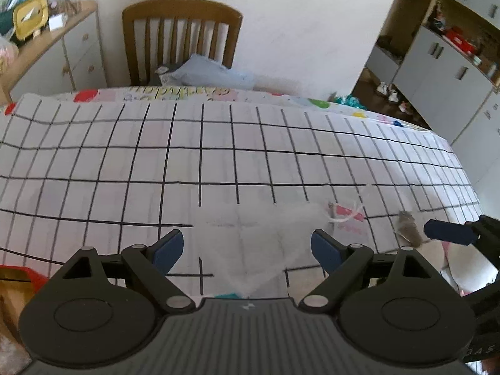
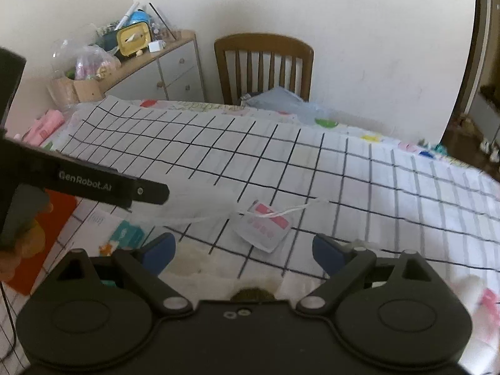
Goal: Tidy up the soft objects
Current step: 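Move the right gripper over the pink-labelled sachet on the tablecloth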
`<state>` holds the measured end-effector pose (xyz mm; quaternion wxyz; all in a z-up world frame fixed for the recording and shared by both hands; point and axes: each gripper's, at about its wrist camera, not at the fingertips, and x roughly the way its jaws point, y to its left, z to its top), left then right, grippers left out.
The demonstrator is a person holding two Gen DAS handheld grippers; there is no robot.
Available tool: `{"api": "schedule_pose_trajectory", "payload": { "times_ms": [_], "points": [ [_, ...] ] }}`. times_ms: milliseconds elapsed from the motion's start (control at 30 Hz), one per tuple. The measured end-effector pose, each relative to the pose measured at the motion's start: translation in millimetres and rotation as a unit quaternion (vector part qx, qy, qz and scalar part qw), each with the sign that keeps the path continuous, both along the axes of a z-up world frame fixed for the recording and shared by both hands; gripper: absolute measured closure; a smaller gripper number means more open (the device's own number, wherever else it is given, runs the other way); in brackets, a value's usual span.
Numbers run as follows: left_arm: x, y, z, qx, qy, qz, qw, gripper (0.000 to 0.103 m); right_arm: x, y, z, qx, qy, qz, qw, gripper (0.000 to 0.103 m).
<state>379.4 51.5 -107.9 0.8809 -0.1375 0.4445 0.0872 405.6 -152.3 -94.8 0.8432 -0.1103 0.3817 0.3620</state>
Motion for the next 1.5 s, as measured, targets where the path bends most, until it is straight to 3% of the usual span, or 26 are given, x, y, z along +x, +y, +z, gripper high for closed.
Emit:
{"api": "schedule_pose_trajectory", "payload": {
  "times_ms": [300, 633, 933, 967, 1000, 1333, 1433, 1500],
  "points": [
    [18.8, 7.6, -22.1, -0.014, 0.018, 0.012, 0.9997, 0.014, 25.5, 23.5, -26.2, -0.023, 0.02, -0.003, 1.0, 0.011],
    [26.2, -6.1, -30.1, 0.008, 0.021, -0.01, 0.9997, 0.014, 39.1, 31.9, -41.5, -0.036, 0.025, -0.019, 0.999, 0.019],
    [26.0, -14.7, -29.0, 0.024, 0.016, -0.025, 0.9993, 0.055, 42.2, 33.2, -47.5, -0.043, 0.014, -0.027, 0.999, 0.032],
    [25.8, -15.4, -28.9, 0.026, 0.017, -0.027, 0.9992, 0.066, 42.3, 32.8, -47.8, -0.043, 0.012, -0.029, 0.999, 0.034],
    [25.9, -16.3, -29.0, 0.025, 0.017, -0.031, 0.9991, 0.071, 42.3, 32.2, -47.9, -0.043, 0.01, -0.031, 0.999, 0.036],
    [19.6, -24.6, -21.8, 0.051, -0.009, -0.041, 0.9978, 0.088, 43.1, 24.2, -43.7, -0.054, -0.004, -0.039, 0.998, 0.068],
    [16.1, -17.4, -18.2, 0.042, -0.016, -0.029, 0.9986, 0.09, 43.8, 19.8, -39.9, -0.051, -0.006, -0.037, 0.998, 0.067],
    [13.9, -12.8, -16.4, 0.033, -0.017, -0.032, 0.9988, 0.09, 42.6, 16.9, -35.2, -0.046, -0.015, -0.027, 0.998, 0.058]
  ]
}}
